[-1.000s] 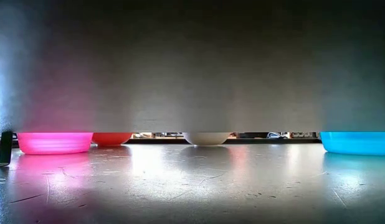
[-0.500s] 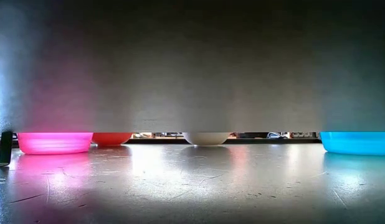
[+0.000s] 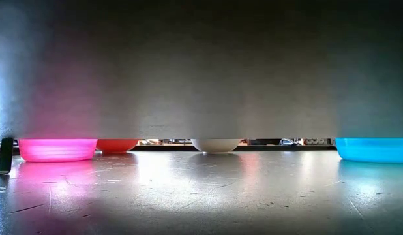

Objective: Place and stack bowls onto a shelf
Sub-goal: Stack the orange bowl on top of the blue bowl on the shelf

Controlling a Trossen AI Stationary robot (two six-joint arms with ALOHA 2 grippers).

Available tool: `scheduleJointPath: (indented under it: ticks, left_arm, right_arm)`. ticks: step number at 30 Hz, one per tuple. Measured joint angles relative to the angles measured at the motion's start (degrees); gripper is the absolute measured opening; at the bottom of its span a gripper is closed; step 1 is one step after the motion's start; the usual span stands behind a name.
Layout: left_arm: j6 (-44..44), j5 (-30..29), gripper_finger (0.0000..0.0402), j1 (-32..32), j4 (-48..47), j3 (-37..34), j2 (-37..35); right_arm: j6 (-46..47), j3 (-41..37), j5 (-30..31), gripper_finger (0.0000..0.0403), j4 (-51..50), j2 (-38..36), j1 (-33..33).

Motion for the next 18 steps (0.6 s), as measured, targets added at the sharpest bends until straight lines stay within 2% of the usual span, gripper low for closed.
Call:
scheduleJointPath:
  ticks: [18]
  left_arm:
    - [0.0, 0.0, 0.0126, 0.0, 1.2, 0.0, 0.0]
  right_arm:
    - [-4.6, 5.3, 1.1, 0.0096, -0.5, 0.0, 0.0]
